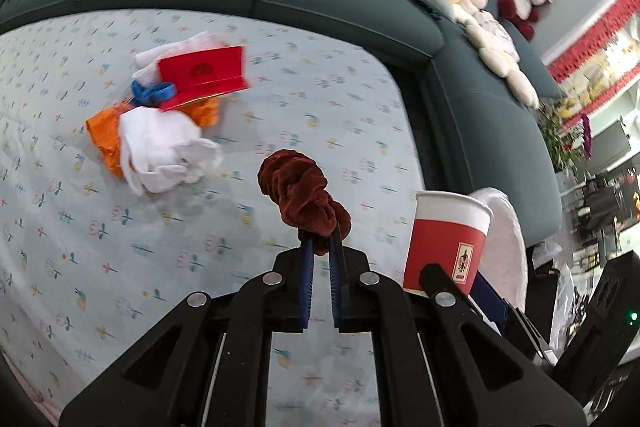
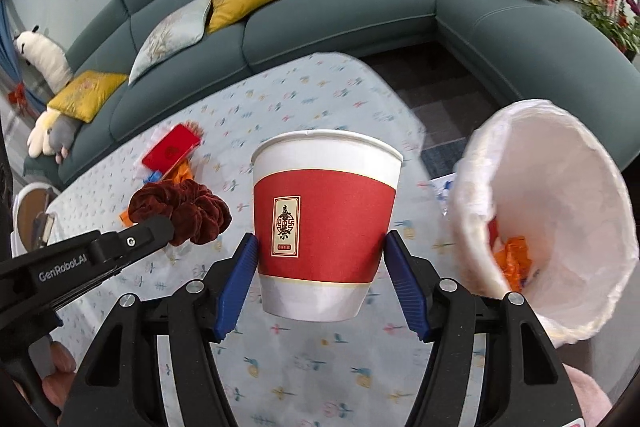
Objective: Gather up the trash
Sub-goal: 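Carry the red cup and brown scrunchie in both tools over the bin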
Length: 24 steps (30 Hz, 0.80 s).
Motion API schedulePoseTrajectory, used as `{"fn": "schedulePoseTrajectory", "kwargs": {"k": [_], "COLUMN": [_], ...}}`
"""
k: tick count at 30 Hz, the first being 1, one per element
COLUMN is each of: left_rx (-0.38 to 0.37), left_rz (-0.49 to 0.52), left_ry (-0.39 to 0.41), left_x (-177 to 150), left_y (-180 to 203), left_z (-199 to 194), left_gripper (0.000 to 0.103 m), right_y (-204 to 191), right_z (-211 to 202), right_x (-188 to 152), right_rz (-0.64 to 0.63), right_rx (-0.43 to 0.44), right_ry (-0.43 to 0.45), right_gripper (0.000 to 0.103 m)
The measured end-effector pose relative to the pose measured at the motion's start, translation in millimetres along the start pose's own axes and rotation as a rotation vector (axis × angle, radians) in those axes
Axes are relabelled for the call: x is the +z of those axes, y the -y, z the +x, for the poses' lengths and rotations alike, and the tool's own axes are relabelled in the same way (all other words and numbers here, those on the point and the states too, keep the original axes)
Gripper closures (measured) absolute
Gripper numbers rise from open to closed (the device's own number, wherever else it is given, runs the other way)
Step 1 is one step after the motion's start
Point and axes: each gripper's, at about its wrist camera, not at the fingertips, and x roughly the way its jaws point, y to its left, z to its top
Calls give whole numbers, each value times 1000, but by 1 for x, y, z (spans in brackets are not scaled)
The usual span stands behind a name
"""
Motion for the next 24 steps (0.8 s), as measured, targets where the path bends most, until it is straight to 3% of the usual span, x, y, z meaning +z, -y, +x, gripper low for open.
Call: {"fn": "schedulePoseTrajectory", "kwargs": {"k": [24], "left_rx": [-116], "left_rz": [334], "left_ry": [-22], "left_x": [-51], "left_y": [178], "left_z": [-6], "left_gripper": [96], "right_y": [138], "right_z": [-88], "right_x": [-10], "right_rz": [174], "right_rx": [-94], "right_ry": [145], "right_gripper": [41]}}
